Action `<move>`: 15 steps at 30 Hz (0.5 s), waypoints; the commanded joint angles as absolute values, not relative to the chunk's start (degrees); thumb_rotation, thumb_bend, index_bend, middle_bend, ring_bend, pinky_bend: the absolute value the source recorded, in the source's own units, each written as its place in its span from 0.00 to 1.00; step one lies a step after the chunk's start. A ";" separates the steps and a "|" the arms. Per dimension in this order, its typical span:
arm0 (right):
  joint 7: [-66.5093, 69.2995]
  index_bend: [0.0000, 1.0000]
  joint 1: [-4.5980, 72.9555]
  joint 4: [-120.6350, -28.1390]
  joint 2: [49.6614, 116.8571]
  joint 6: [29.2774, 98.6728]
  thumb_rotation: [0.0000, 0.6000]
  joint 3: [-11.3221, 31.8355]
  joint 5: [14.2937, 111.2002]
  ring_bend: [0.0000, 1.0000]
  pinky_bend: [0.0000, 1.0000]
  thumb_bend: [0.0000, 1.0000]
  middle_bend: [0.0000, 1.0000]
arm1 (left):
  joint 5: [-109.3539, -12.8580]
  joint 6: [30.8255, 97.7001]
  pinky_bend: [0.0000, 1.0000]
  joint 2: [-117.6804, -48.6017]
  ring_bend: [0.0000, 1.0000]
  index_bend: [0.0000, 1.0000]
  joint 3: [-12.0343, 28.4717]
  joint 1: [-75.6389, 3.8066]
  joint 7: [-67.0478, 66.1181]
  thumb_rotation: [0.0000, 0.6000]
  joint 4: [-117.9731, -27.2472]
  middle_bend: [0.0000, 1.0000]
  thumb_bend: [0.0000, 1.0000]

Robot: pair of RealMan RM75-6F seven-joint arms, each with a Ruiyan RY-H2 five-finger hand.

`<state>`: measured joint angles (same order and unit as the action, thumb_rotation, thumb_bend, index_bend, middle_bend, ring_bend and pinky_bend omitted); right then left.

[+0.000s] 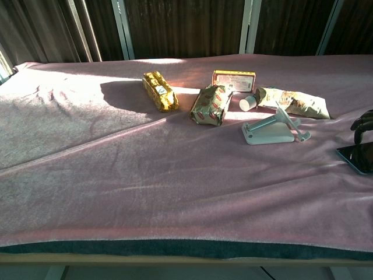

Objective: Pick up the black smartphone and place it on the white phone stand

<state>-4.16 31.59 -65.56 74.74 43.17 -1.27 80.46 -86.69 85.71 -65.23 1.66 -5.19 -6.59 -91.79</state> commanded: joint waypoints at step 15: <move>-6.06 0.43 31.36 -66.06 75.11 43.08 1.00 -1.33 79.00 0.08 0.10 0.33 0.23 | -88.15 87.17 0.17 -64.96 0.00 0.00 1.20 -4.51 -5.77 1.00 -91.77 0.00 0.41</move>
